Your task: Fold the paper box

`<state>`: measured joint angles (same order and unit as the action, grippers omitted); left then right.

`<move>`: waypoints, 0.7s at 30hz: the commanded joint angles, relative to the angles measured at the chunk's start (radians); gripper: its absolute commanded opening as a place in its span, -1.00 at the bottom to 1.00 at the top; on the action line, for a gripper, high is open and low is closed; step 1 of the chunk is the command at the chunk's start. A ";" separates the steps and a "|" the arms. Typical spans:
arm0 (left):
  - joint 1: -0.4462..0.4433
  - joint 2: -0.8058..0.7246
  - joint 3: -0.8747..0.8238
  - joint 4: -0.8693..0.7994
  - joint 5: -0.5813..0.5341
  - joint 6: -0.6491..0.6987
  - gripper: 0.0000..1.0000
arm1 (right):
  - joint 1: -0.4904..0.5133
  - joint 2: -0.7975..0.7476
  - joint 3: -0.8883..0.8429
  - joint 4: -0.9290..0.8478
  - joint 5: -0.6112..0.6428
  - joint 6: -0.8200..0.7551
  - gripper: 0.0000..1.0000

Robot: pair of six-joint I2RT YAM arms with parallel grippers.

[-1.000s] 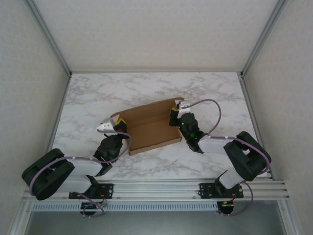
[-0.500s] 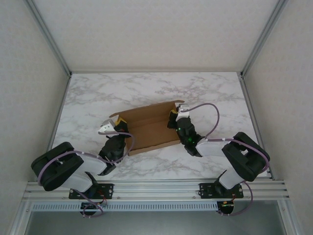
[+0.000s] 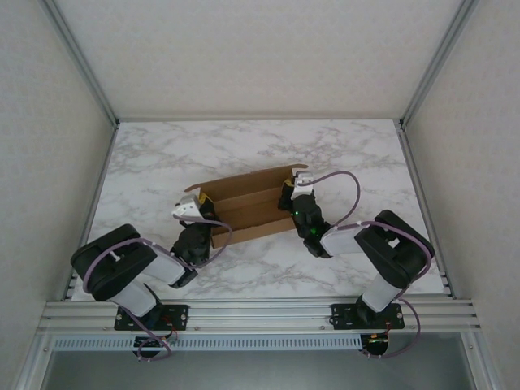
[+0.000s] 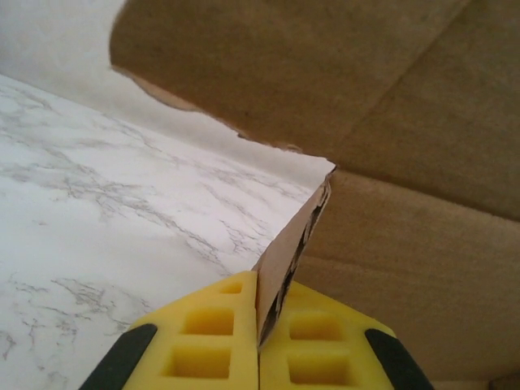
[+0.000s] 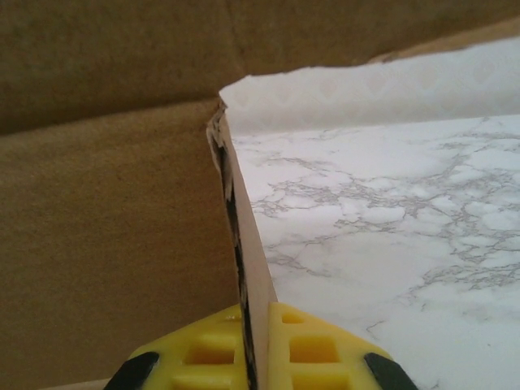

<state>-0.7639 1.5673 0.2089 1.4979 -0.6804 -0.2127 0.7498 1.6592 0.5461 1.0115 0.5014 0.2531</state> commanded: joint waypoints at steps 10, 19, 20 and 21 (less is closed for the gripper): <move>-0.041 0.048 -0.006 -0.077 0.101 0.039 -1.00 | 0.019 0.061 -0.033 0.102 -0.204 0.032 -1.00; -0.041 0.066 0.013 -0.133 0.067 0.025 -1.00 | 0.019 -0.029 -0.053 0.033 -0.208 0.023 -0.46; -0.041 0.067 0.015 -0.134 0.072 0.028 -1.00 | 0.019 -0.053 -0.054 0.021 -0.211 0.013 -0.37; -0.041 0.070 0.019 -0.135 0.079 0.034 -1.00 | 0.019 -0.077 -0.055 0.005 -0.210 0.007 -0.27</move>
<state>-0.7712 1.5963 0.2188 1.5013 -0.7025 -0.1604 0.7357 1.6394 0.5037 1.0695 0.4049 0.2684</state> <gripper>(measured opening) 0.052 0.333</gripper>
